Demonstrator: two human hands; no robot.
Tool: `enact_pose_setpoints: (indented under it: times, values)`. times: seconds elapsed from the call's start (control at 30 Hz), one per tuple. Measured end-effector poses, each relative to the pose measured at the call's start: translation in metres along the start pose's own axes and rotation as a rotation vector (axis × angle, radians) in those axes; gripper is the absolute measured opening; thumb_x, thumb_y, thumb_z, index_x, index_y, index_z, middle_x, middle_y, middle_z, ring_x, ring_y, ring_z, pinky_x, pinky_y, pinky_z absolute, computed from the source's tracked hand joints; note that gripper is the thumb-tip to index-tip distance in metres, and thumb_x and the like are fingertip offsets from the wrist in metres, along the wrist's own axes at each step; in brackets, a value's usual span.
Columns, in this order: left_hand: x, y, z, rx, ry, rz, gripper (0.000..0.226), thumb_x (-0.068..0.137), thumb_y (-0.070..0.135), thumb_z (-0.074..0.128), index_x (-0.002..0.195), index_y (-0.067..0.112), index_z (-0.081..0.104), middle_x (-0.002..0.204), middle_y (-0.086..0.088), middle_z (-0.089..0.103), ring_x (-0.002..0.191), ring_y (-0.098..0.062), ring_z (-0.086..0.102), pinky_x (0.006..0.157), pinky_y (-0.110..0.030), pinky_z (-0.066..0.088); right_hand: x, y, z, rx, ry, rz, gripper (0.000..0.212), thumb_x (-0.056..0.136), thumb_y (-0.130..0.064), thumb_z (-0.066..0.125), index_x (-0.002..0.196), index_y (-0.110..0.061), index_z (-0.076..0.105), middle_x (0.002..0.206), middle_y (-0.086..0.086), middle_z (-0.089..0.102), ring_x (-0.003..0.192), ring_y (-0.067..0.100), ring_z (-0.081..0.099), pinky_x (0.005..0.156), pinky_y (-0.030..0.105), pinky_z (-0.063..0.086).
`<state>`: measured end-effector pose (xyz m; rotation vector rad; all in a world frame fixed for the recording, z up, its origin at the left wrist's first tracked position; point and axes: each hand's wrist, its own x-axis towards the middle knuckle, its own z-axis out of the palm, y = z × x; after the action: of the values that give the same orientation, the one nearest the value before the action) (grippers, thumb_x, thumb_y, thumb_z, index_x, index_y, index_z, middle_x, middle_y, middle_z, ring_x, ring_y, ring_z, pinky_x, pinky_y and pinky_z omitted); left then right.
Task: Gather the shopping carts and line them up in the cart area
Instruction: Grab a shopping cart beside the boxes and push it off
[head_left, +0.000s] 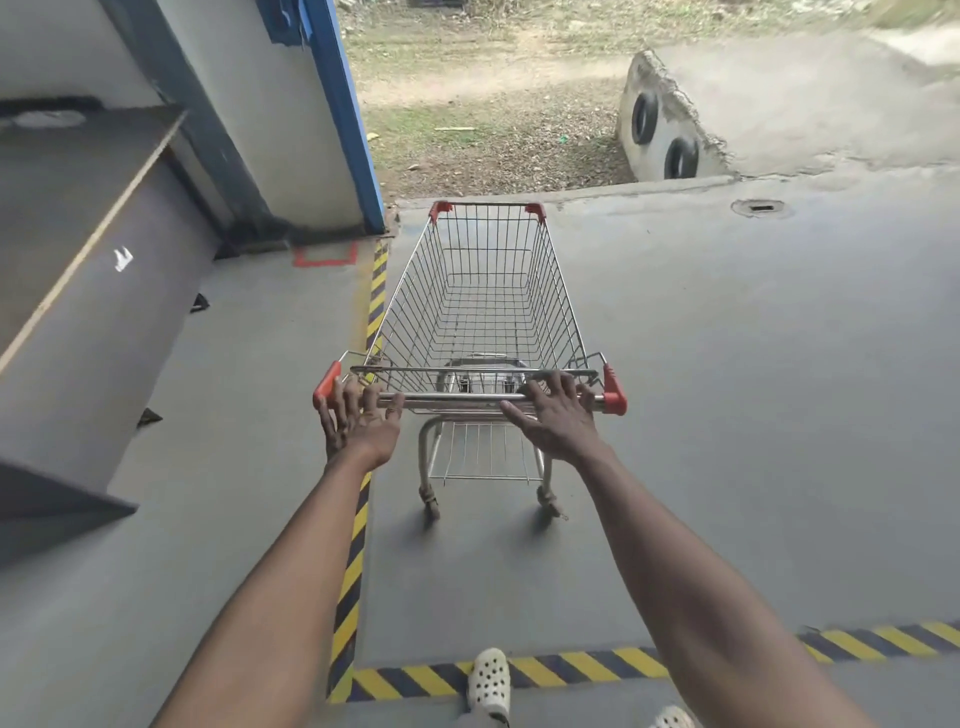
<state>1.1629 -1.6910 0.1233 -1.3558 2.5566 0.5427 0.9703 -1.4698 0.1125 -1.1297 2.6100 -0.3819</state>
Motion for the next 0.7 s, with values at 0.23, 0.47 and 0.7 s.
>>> enact_pose_setpoints:
  times: [0.23,0.47,0.7]
  values:
    - [0.003,-0.014,0.009,0.021,0.044,0.048,0.096,0.099,0.068,0.033,0.148,0.028,-0.040,0.144,0.002,-0.058,0.142,-0.023,-0.045,0.122,-0.050,-0.015,-0.016,-0.024,0.031,-0.052,0.070,0.113,0.101,0.093,-0.058,0.057,0.161,-0.037,-0.013,0.164,-0.006,-0.037,0.146,0.020,-0.043,0.120,0.054,-0.023]
    - [0.047,-0.042,0.023,0.161,-0.275,-0.029,0.159,0.046,0.093,0.065,0.158,0.021,-0.020,0.155,-0.012,-0.046,0.141,-0.035,-0.044,0.119,-0.054,-0.018,-0.066,-0.027,0.053,0.175,-0.184,0.205,0.093,0.097,-0.050,0.060,0.164,-0.032,-0.002,0.159,-0.006,-0.042,0.149,0.025,-0.037,0.126,0.057,0.009]
    - [0.025,-0.013,0.103,0.333,-0.450,-0.033,0.116,0.085,0.074,0.058,0.161,0.007,0.002,0.168,-0.015,-0.010,0.155,-0.036,-0.011,0.124,-0.055,0.000,-0.250,0.010,0.133,0.377,-0.205,0.682,0.070,0.099,-0.045,0.059,0.160,-0.026,0.030,0.171,0.005,-0.018,0.155,0.028,-0.024,0.125,0.055,0.016]
